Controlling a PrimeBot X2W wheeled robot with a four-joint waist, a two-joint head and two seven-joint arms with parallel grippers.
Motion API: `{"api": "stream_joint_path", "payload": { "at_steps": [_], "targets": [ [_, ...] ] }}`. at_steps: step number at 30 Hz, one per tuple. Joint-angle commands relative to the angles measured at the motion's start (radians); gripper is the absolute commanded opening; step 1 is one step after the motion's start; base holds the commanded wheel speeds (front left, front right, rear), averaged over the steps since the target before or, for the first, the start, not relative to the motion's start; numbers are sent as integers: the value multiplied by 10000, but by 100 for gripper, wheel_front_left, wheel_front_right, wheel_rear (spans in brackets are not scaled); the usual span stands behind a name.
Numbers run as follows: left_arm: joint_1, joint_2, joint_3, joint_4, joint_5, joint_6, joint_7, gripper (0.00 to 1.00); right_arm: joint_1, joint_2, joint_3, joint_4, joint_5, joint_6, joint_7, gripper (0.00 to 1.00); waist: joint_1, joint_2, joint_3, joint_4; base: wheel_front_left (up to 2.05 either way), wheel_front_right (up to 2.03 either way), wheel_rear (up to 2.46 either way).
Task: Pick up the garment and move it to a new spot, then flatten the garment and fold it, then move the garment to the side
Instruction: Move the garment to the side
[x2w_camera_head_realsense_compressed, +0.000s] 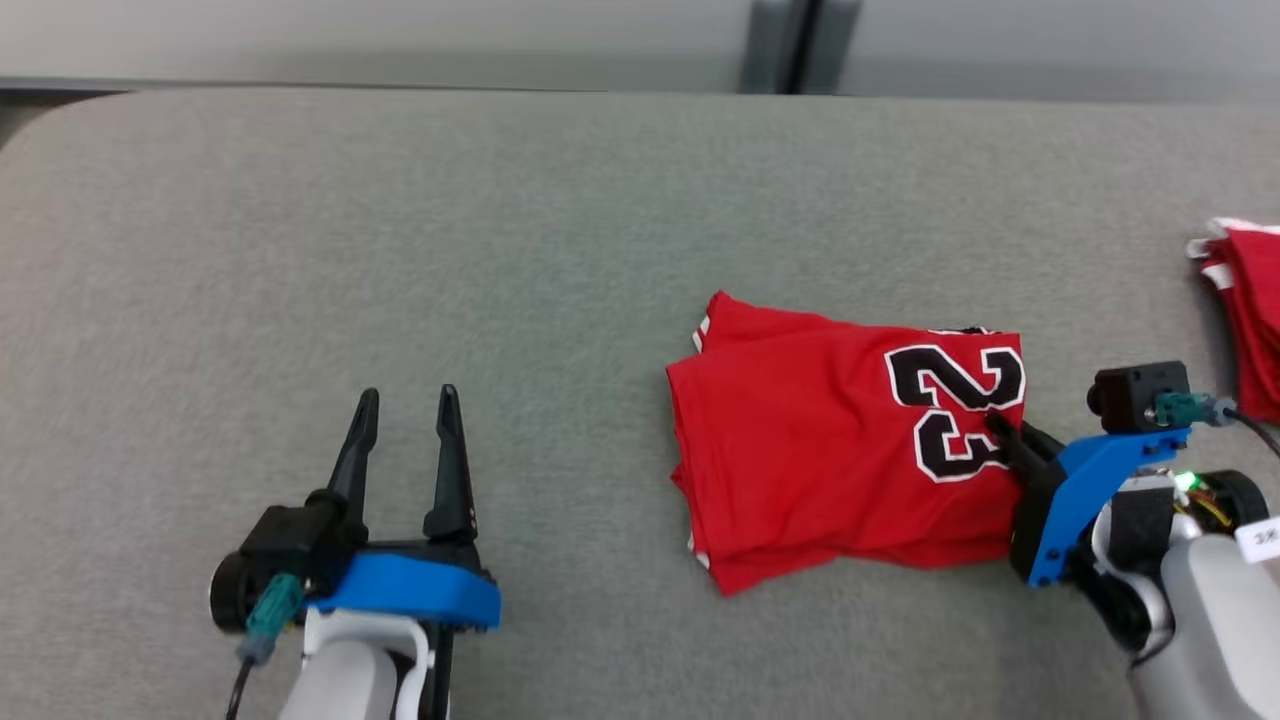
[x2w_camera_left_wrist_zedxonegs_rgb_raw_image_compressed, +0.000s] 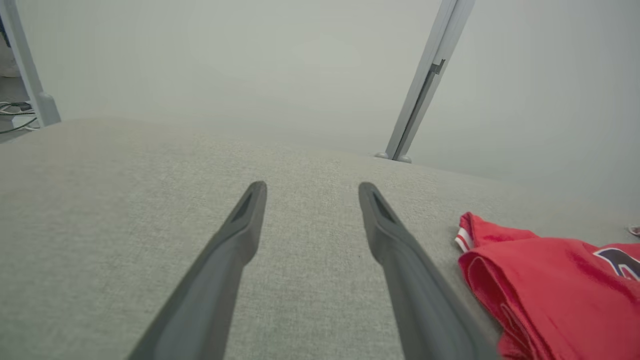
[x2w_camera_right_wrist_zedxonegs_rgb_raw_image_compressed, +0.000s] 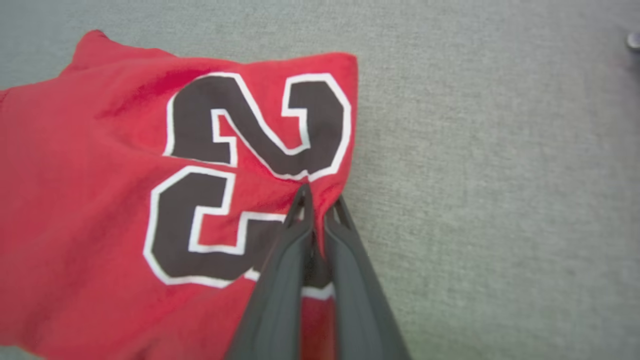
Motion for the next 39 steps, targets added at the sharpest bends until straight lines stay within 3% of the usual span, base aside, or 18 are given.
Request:
{"api": "stream_joint_path", "payload": {
  "at_steps": [1, 11, 17, 26, 33, 39],
  "targets": [
    [-172, -11, -16, -49, 60, -56, -21, 100, -173, -181, 4, -87, 83, -1, -49, 0, -1, -1, -100, -389, 0, 0, 0],
    [-681, 301, -325, -403, 360, -101, 268, 100, -671, -875, 198, -833, 260, 0, -128, 0, -1, -1, 471, -2827, 0, 0, 0],
    [-892, 485, -412, -653, 460, -46, 497, 100, -1115, -711, 362, -809, 334, 0, -349, 0, -1, -1, 718, -3563, 0, 0, 0],
    [-743, 481, -560, -702, 368, -3, 542, 100, -1955, -755, 744, -188, 187, 0, -775, 0, -1, -1, 587, -3133, 0, 0, 0],
    [-526, 369, -659, -579, 238, 65, 406, 100, -2719, -1939, 768, -102, -179, 0, -181, 0, -1, -1, 340, -2330, 0, 0, 0],
    [-617, 257, -769, -481, 91, 99, 274, 100, -3068, -3188, 100, 28, -380, -1, 595, 0, -1, -1, 410, -1661, 0, 0, 0]
  ]
}}
